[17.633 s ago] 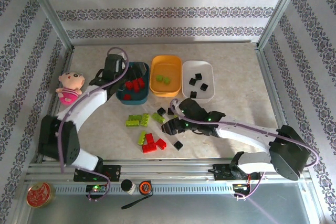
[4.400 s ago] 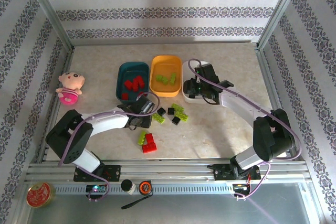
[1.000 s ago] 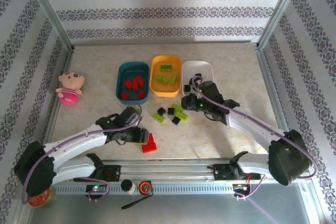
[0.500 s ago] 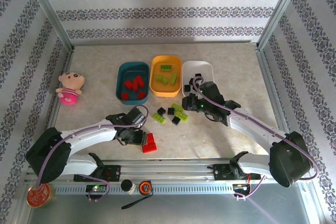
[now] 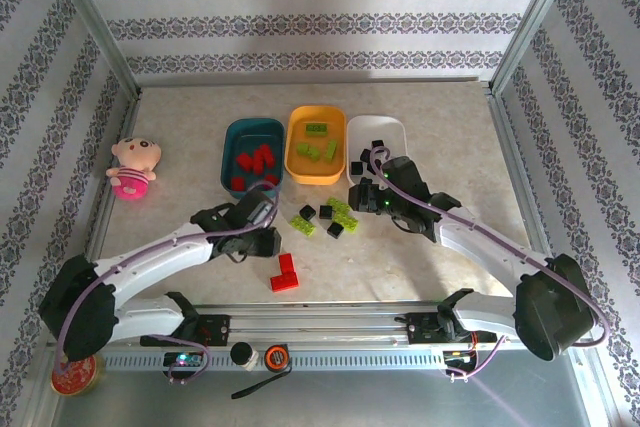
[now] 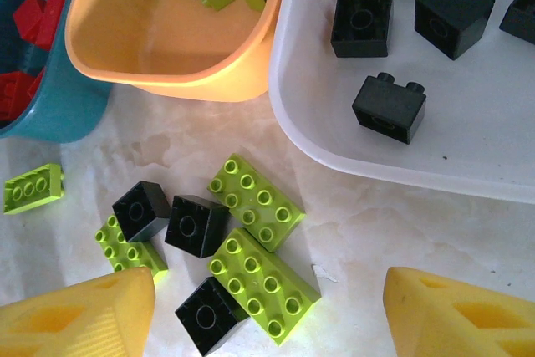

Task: Sort the legos into containers by color
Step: Pick up the lego from the middle-left of the table, then place the lego in the container.

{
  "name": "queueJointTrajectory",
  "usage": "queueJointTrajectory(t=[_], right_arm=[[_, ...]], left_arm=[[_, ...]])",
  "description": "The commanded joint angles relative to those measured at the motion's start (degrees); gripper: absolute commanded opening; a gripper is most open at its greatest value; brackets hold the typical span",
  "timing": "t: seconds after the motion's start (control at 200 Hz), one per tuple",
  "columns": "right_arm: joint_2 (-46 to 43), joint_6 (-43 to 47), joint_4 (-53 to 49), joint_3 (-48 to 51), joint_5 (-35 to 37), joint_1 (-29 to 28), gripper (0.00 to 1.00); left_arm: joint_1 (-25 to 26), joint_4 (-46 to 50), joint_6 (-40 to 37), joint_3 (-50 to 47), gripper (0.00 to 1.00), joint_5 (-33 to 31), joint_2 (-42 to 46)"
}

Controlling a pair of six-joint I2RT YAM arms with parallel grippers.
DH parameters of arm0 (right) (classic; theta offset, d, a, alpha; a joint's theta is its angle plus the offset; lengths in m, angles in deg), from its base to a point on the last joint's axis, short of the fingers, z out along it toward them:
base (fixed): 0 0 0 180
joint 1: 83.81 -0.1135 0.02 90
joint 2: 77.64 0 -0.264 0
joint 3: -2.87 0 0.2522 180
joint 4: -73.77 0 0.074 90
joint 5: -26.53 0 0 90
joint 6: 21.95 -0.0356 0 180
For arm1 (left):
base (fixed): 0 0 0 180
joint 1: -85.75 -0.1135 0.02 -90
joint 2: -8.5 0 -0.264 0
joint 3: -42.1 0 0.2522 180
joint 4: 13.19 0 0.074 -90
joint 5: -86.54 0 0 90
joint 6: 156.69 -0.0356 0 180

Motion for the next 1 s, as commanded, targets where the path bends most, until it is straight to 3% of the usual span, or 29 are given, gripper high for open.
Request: queueJointTrajectory(t=[0.0, 0.27, 0.545, 0.83, 0.899, 0.994], right_arm=[[-1.40, 0.44, 0.53, 0.92, 1.83, 0.83, 0.73], [-1.65, 0.09, 0.03, 1.57, 1.39, 1.41, 0.73], [-2.88, 0.29, -0.76, 2.62, 1.61, 1.81, 0.73], [-3.07, 0.77, -1.55, 2.54, 1.15, 2.07, 0.74], [-3.08, 0.78, -1.61, 2.60, 1.16, 2.16, 0.74], [-3.32, 0.77, -1.84, 2.55, 1.00, 2.25, 0.75]], left_arm=[[-2.32, -4.19, -3.99, 6.38, 0.17, -1.76, -3.83], [-7.10, -17.15, -6.09, 25.63, 0.16, 0.21, -24.93], [-9.02, -15.29, -7.58, 45.44, 0.15, -0.52, -45.42], [-9.79, -10.82, -8.71, 59.78, 0.16, -3.64, -55.79], [-9.95, -10.06, -8.86, 61.66, 0.21, -3.70, -57.08], [-10.06, -9.70, -8.93, 63.25, 0.36, -3.42, -57.94]])
